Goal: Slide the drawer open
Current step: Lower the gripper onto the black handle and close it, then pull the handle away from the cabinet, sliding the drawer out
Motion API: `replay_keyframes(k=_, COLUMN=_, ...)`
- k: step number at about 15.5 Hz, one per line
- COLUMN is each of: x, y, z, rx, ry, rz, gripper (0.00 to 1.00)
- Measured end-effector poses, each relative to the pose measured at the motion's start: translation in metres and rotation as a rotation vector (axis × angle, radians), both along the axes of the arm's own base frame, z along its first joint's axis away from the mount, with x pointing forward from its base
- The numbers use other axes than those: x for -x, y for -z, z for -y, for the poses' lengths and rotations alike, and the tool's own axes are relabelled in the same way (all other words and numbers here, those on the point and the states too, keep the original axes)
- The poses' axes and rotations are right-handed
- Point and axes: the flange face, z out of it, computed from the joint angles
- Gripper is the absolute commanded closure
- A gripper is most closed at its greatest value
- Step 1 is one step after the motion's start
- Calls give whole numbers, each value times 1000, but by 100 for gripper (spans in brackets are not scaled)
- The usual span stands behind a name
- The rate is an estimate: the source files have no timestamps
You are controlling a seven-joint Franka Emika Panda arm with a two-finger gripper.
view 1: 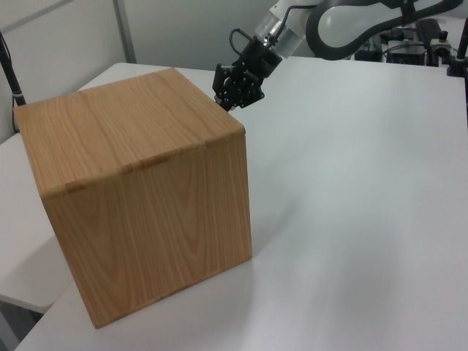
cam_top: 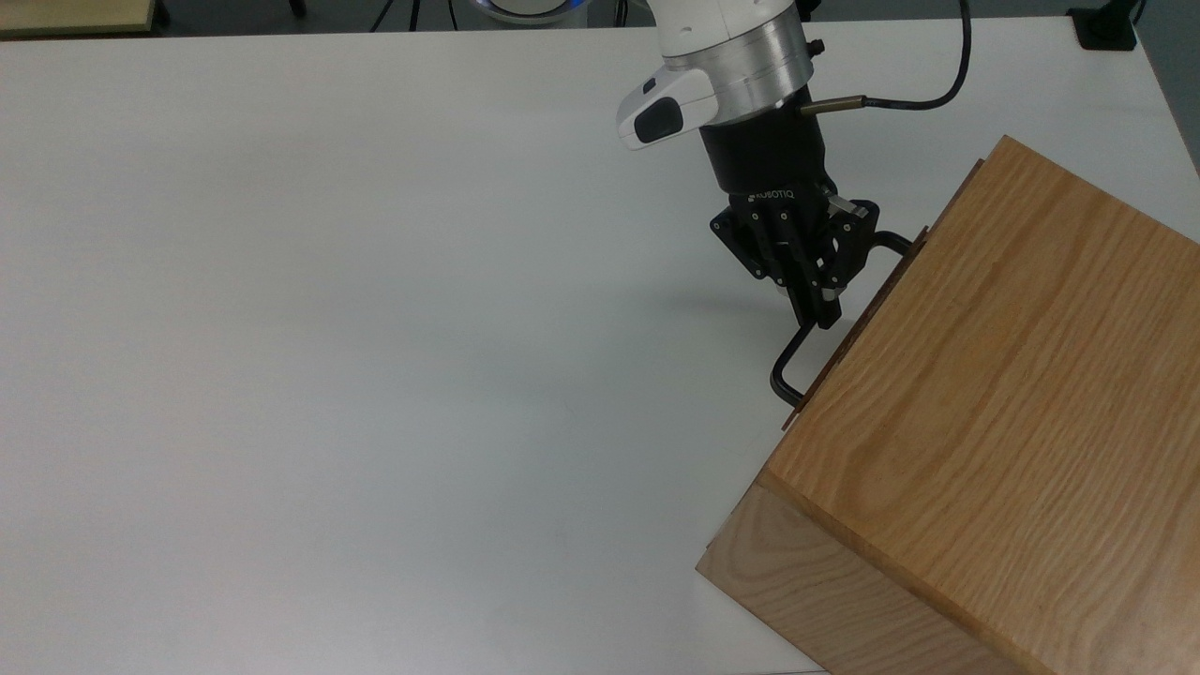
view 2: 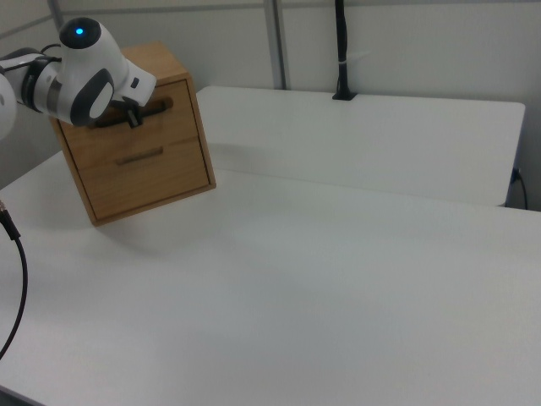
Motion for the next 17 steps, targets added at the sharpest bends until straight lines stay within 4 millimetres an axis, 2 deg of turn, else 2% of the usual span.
replay_keyframes(k=3, x=1, y=0, z=-3, rx=-5, ry=-4, rz=-3, gripper=71)
replay_keyframes(k=5, x=3, y=1, z=-10, rx=-17, ry=-6, rz=-11, gripper=71)
replay_keyframes(k=11, x=5, y=3, z=-14, rx=-24, ry=-5, rz=-21, gripper=87)
replay_keyframes(k=17, x=5, y=5, z=-13, rx=-31, ry=7, rz=-31, gripper=87)
